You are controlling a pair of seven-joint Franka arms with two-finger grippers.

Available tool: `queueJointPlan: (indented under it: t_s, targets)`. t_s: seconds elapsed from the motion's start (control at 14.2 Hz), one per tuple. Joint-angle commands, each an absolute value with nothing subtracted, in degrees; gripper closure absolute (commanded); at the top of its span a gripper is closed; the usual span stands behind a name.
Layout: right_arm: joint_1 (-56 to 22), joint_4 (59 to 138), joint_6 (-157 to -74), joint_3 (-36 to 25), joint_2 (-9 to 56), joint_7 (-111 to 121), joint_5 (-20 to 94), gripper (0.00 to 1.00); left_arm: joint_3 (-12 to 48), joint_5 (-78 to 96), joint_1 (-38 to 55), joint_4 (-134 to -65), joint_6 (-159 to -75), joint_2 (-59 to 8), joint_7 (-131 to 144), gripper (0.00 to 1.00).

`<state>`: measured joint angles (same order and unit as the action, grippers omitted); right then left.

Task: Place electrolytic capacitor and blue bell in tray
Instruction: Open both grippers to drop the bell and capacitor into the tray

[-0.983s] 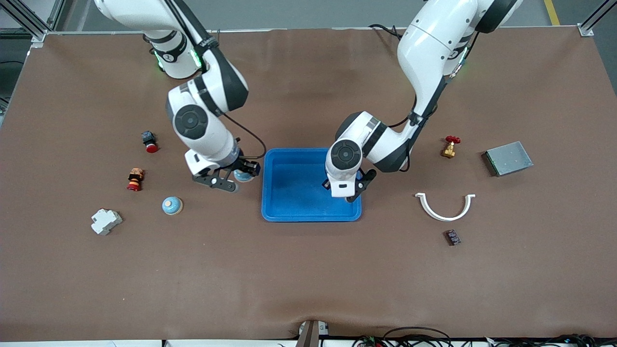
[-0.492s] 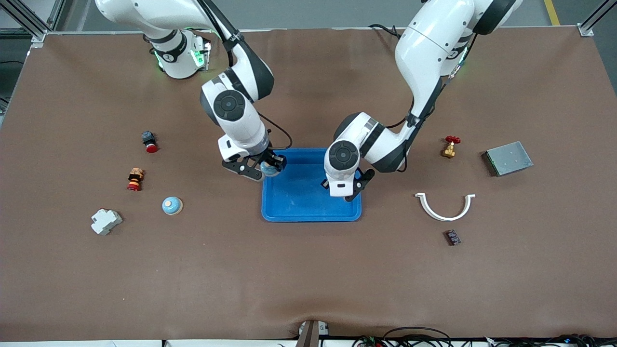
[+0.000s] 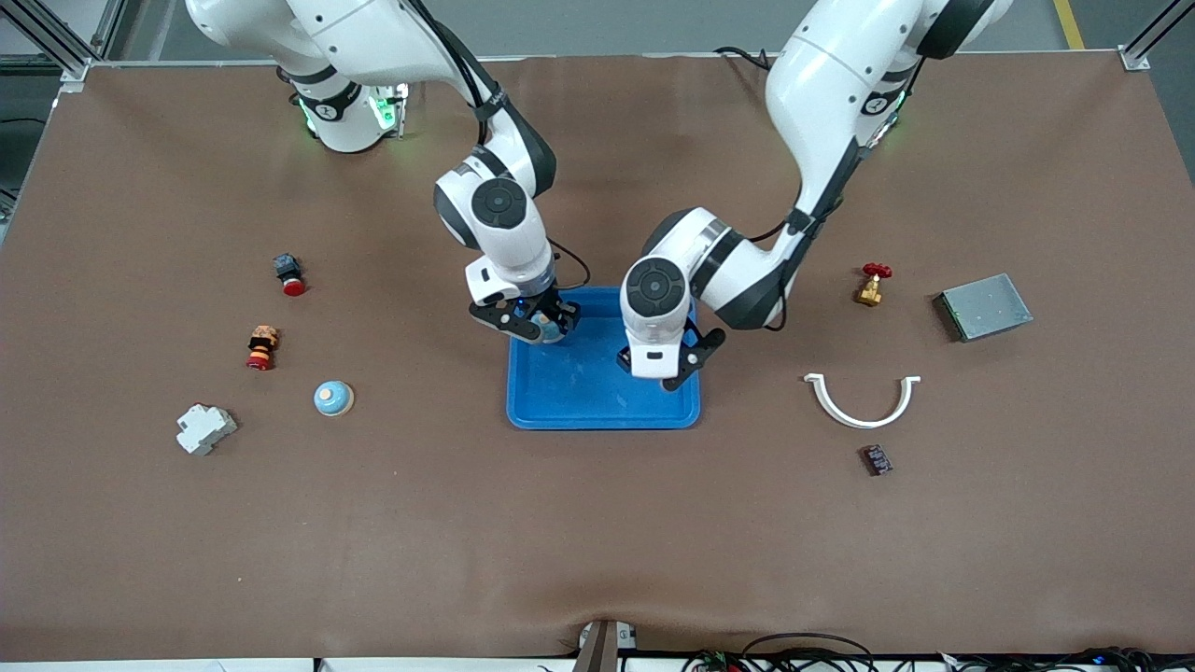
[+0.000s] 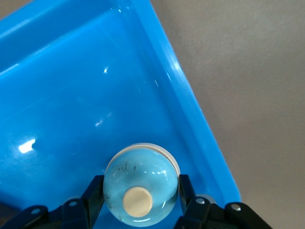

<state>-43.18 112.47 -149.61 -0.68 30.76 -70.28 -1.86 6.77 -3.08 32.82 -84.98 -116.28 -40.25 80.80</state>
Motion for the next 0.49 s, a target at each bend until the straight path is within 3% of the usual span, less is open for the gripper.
queueJointPlan:
  t_s: [0.0,0.35,0.42]
  targets:
    - [-43.95,111.62,-153.44,-1.41,33.56,-74.52,-4.48,1.00,6.68,-4.13,28.32,-85.96,-110.67,-34.03,72.54,0.00]
    - [-43.95,111.36,-155.48,-1.41,35.16,-74.97,-4.31,1.00,6.68,-4.31,17.51,-86.13,-106.00,-30.59,57.25,0.00]
    - [-43.42,111.18,-155.30,-1.41,35.16,-74.80,-4.39,0.86,6.68,-4.31,15.05,-85.96,-106.00,-30.24,53.21,0.00]
